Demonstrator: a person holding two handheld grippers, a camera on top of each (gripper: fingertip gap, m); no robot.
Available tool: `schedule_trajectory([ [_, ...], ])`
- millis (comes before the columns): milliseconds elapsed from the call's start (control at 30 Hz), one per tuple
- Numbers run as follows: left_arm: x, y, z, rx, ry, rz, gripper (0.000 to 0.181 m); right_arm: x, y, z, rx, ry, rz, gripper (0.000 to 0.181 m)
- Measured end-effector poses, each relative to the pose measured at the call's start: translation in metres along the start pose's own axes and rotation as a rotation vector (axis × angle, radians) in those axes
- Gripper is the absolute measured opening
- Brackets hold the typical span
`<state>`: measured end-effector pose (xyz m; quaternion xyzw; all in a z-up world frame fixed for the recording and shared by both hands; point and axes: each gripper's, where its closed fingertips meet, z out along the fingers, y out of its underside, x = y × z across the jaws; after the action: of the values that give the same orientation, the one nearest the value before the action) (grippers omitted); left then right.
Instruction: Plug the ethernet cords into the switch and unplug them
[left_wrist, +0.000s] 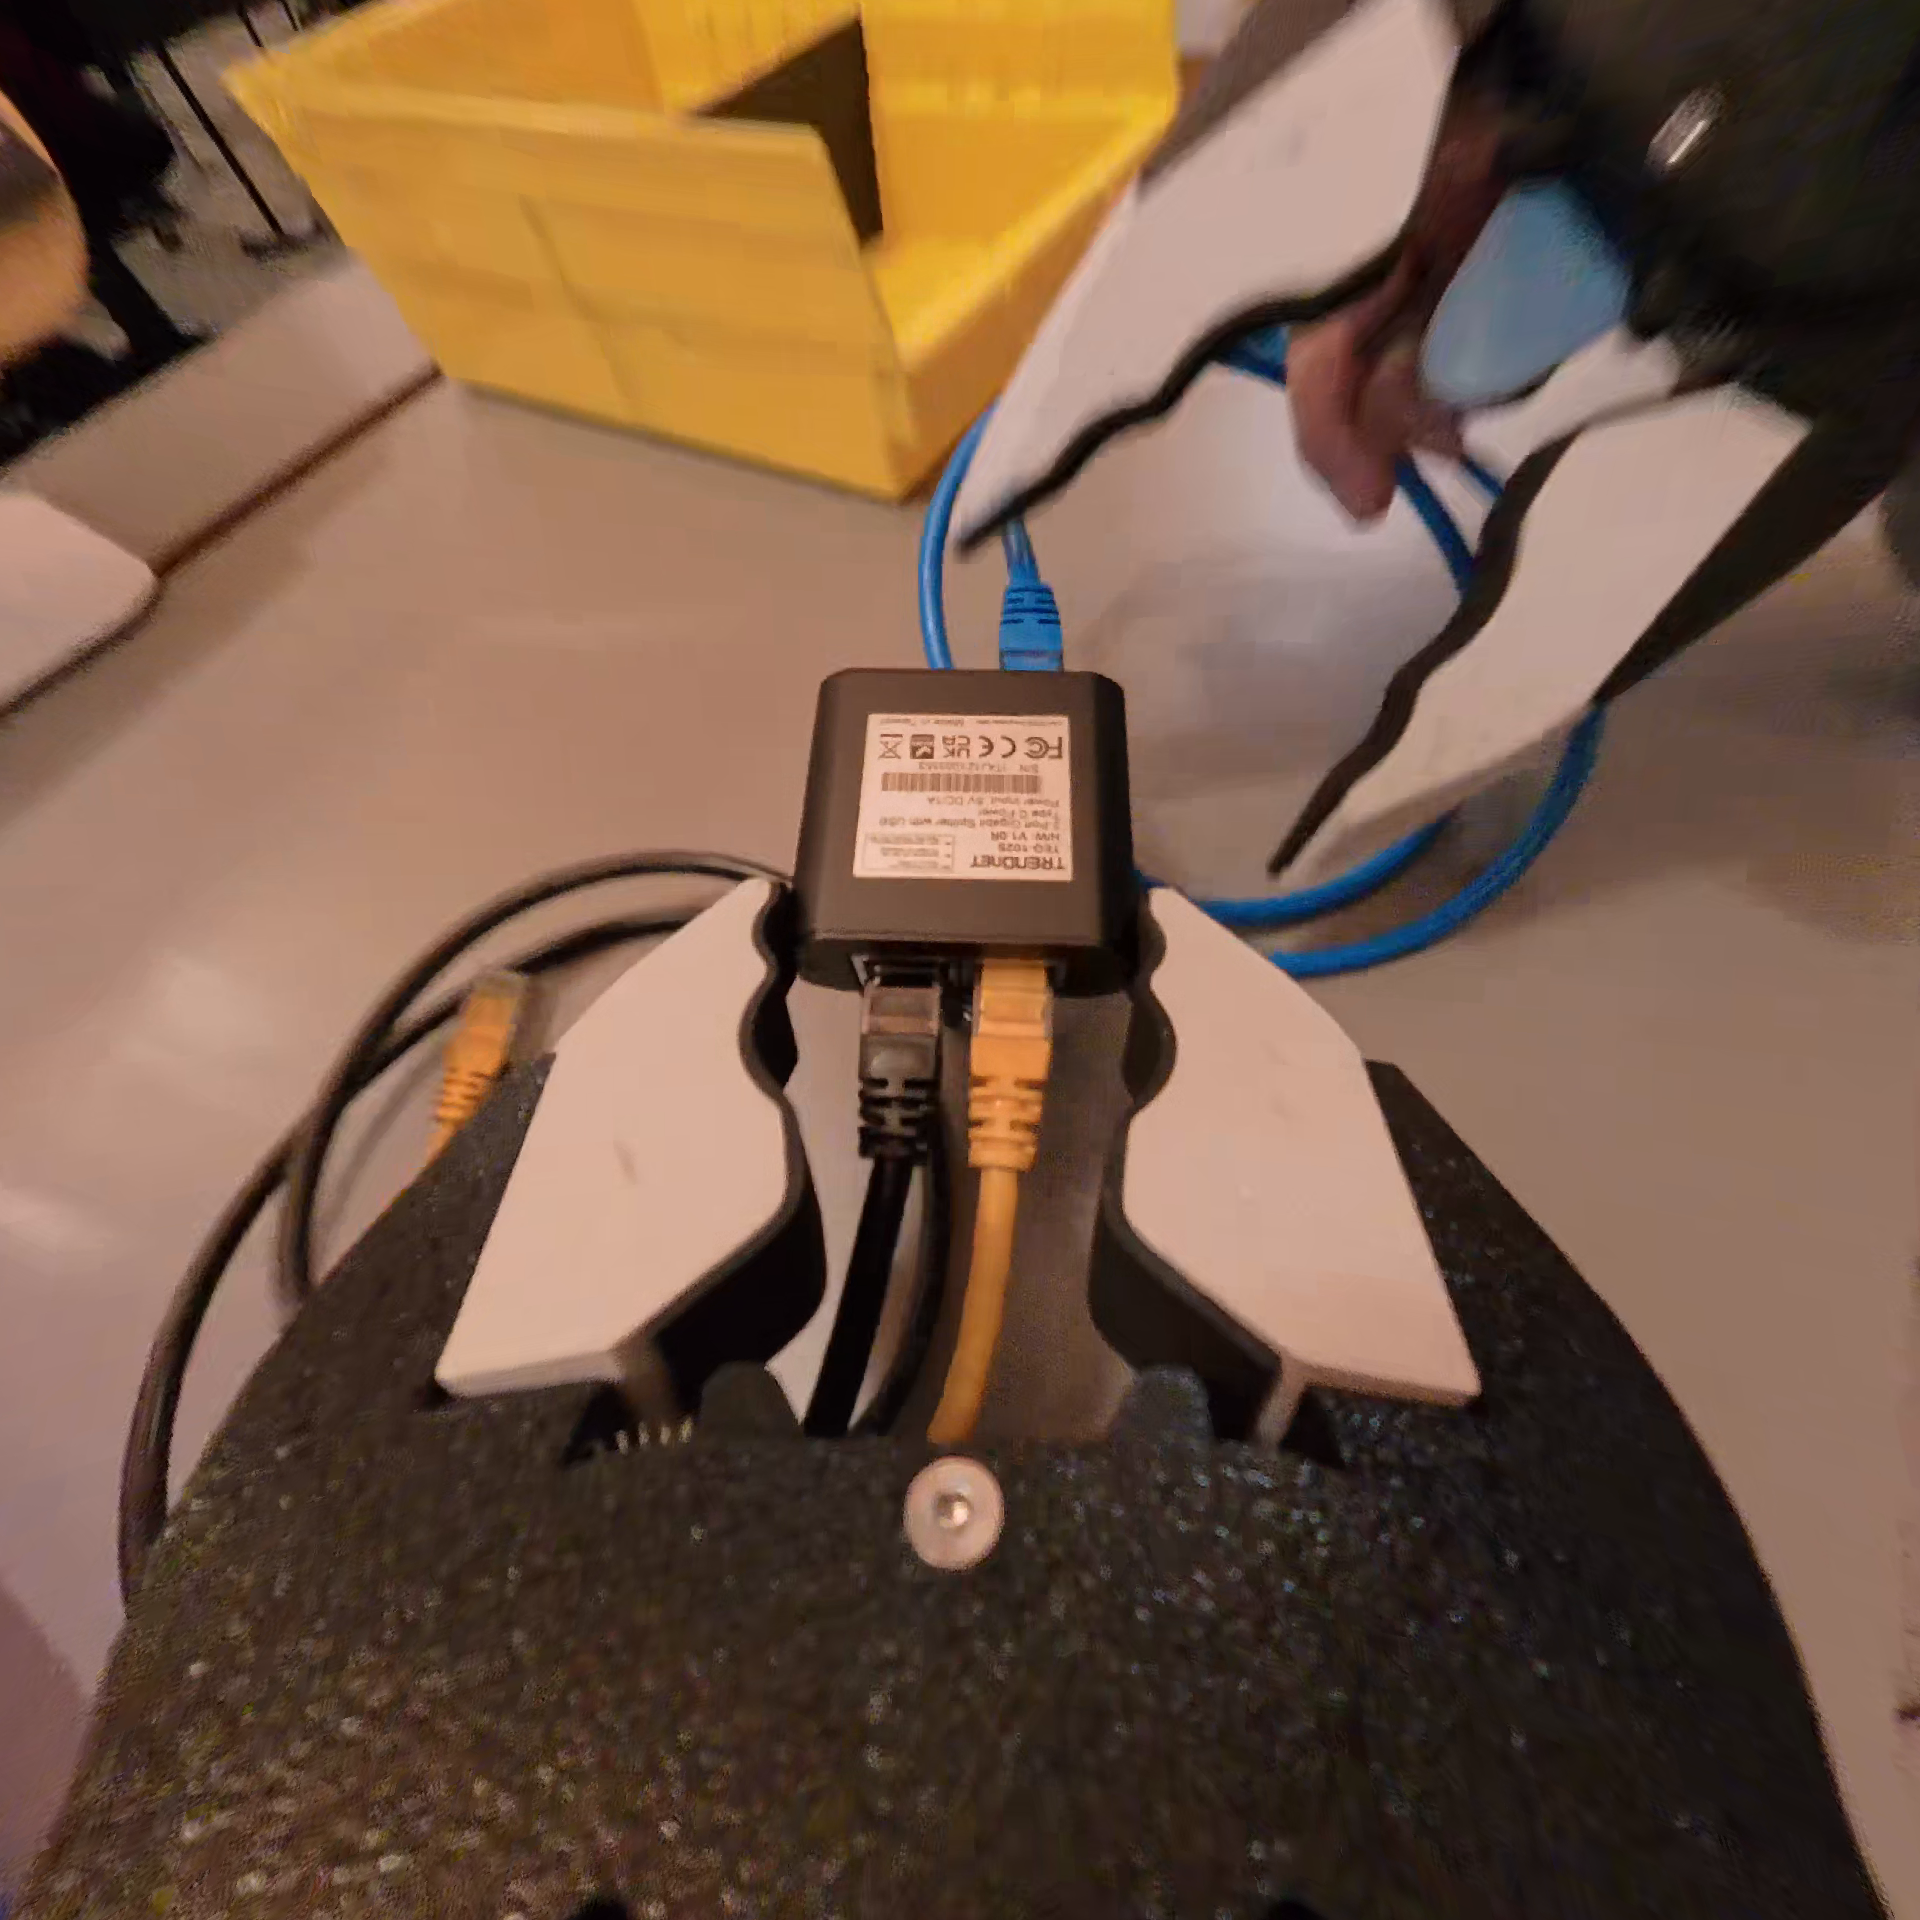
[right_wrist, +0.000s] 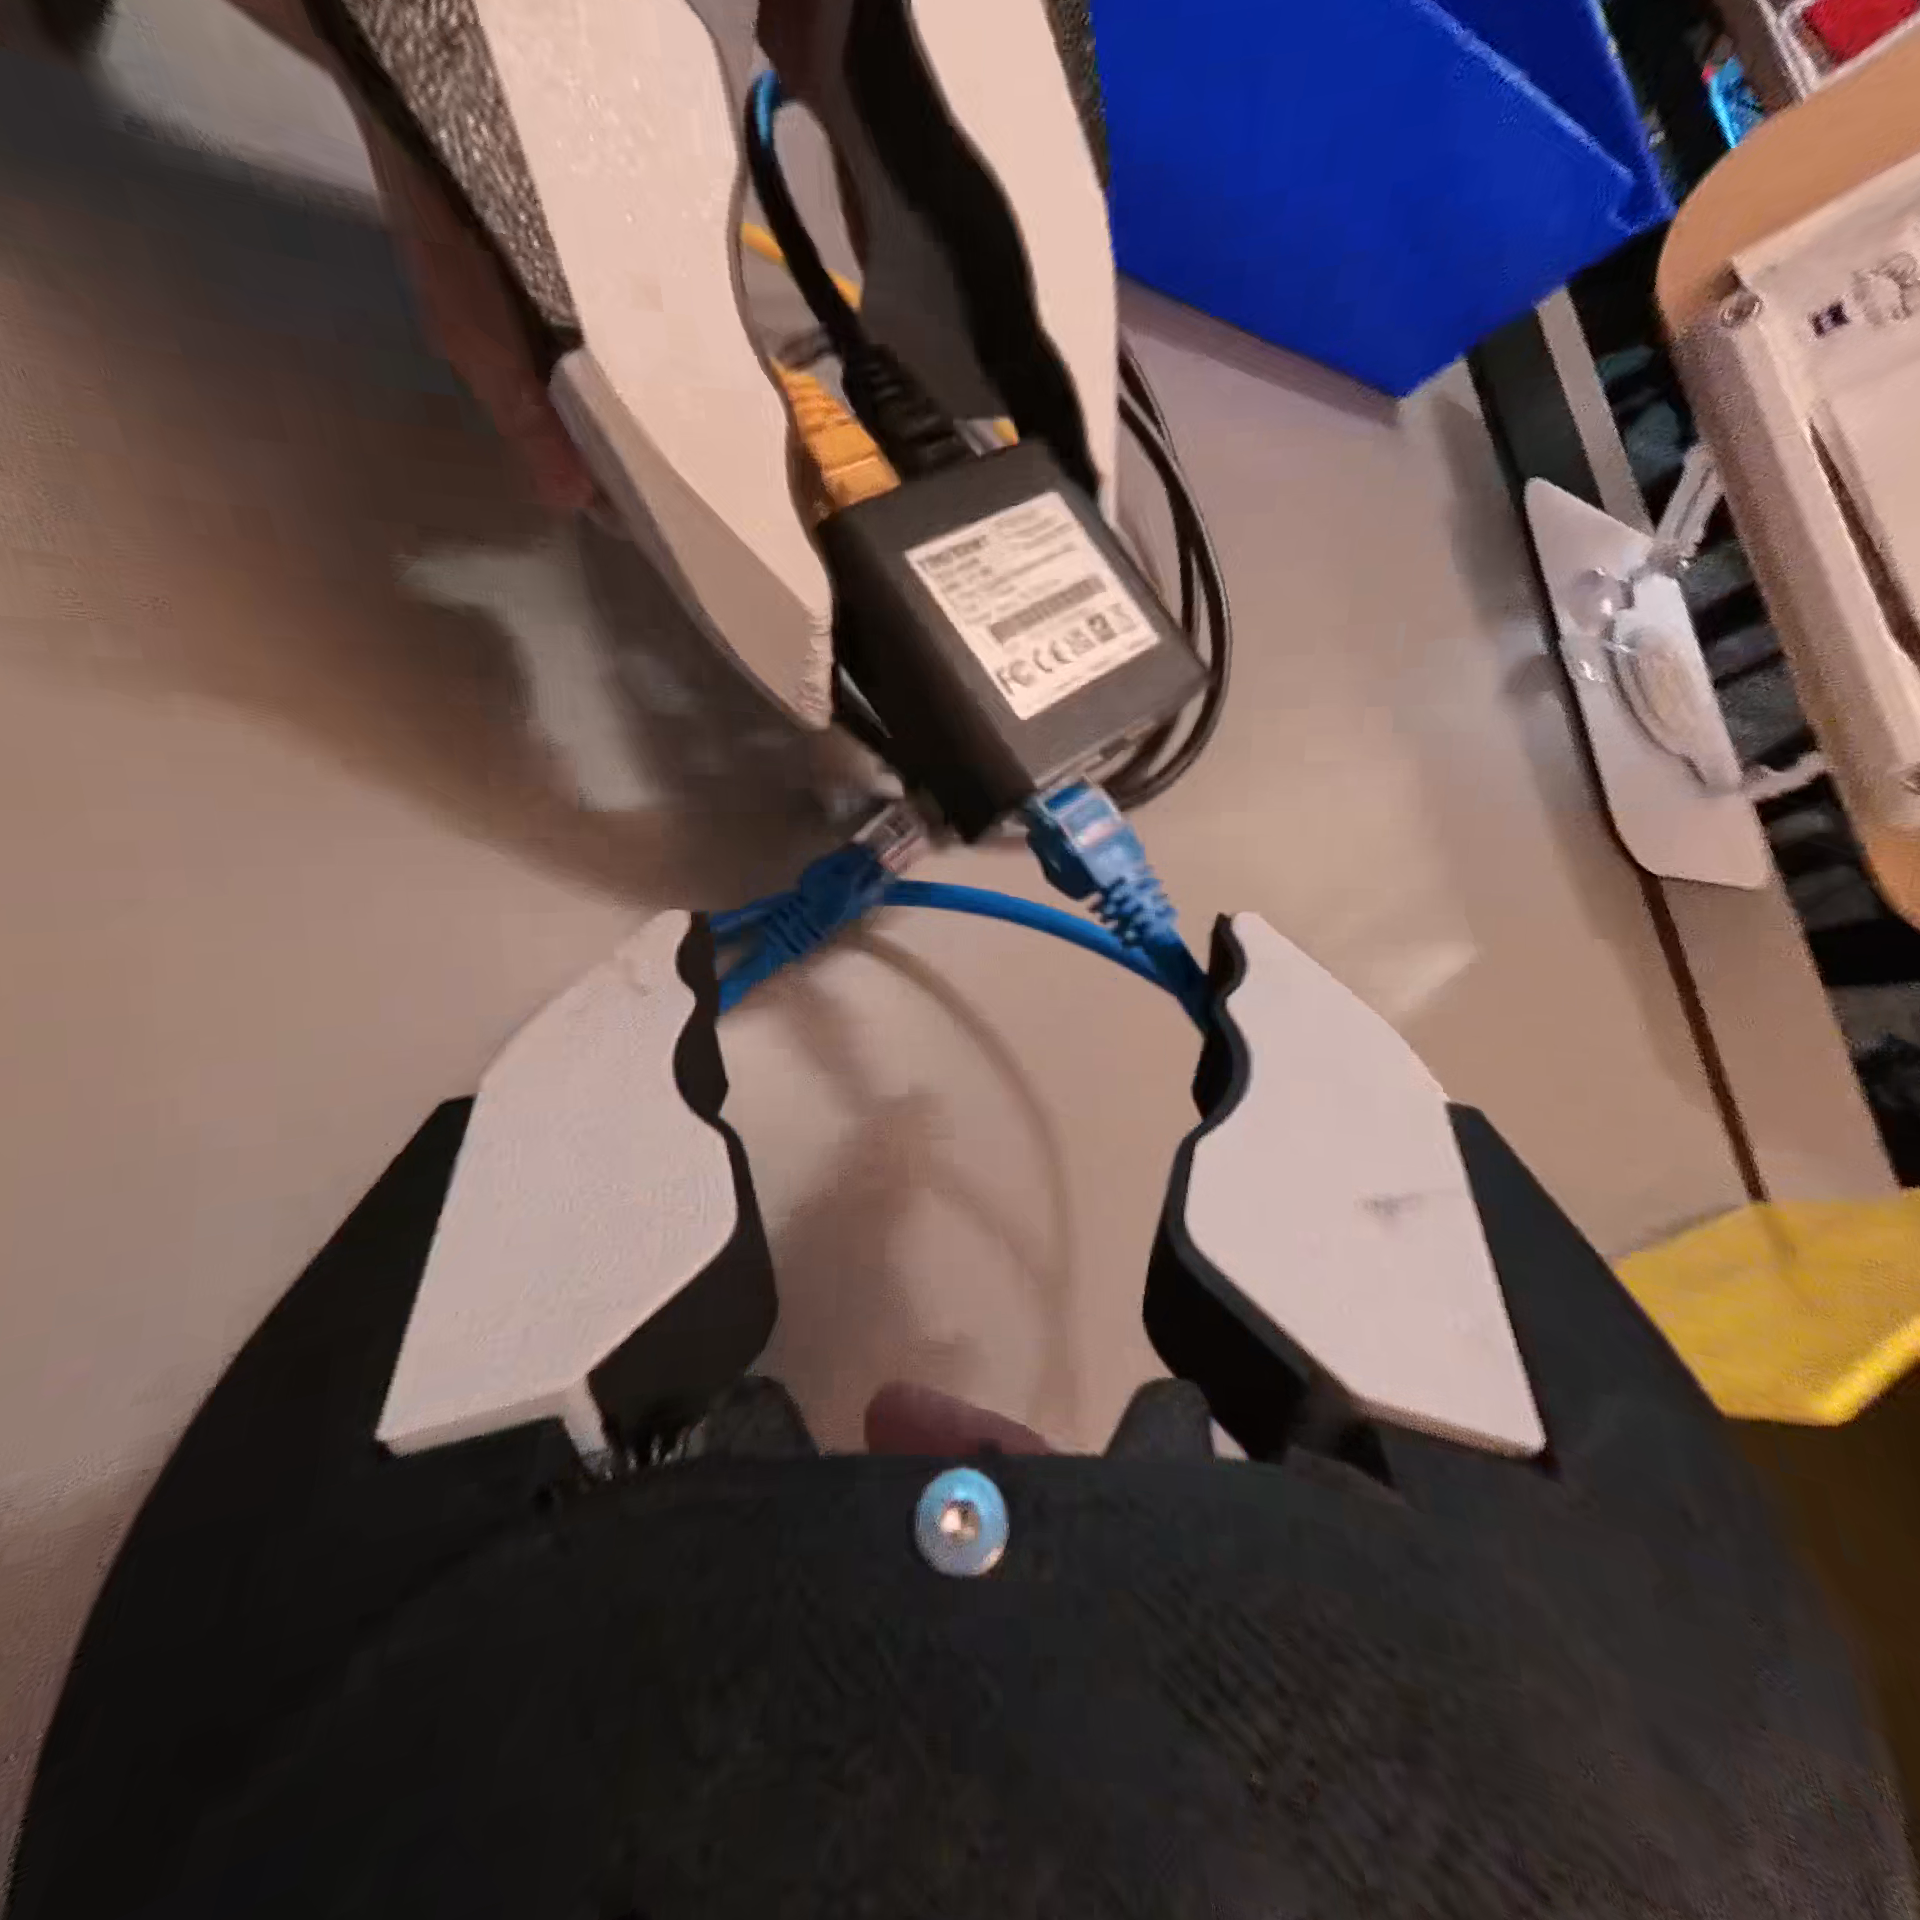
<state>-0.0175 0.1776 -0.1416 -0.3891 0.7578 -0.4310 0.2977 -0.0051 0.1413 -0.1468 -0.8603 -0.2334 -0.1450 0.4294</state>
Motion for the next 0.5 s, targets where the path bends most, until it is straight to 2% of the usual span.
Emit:
schedule_trajectory([
  [33,0.0,-0.007,-0.005,0.008,-0.014,0.037,0.061,-0.001,-0.007,-0.001,0.044,-0.013,0.013,0.091],
  [67,0.0,-0.008,-0.009,-0.026,-0.03,0.09,0.061,-0.001,-0.014,-0.007,0.082,-0.016,0.001,0.086],
  [133,-0.002,-0.007,-0.016,-0.129,-0.07,0.205,0.061,0.004,-0.034,-0.027,0.182,-0.001,-0.038,0.089],
  [200,0.007,-0.014,-0.02,-0.147,-0.044,0.27,0.061,0.003,-0.052,-0.043,0.283,-0.034,-0.006,0.089],
  [367,0.032,-0.038,-0.027,-0.113,0.044,0.412,0.061,-0.004,-0.053,-0.034,0.323,-0.077,-0.001,0.092],
  [500,0.04,-0.047,-0.03,-0.057,0.089,0.437,0.061,-0.009,-0.054,-0.027,0.354,-0.067,-0.077,0.074],
])
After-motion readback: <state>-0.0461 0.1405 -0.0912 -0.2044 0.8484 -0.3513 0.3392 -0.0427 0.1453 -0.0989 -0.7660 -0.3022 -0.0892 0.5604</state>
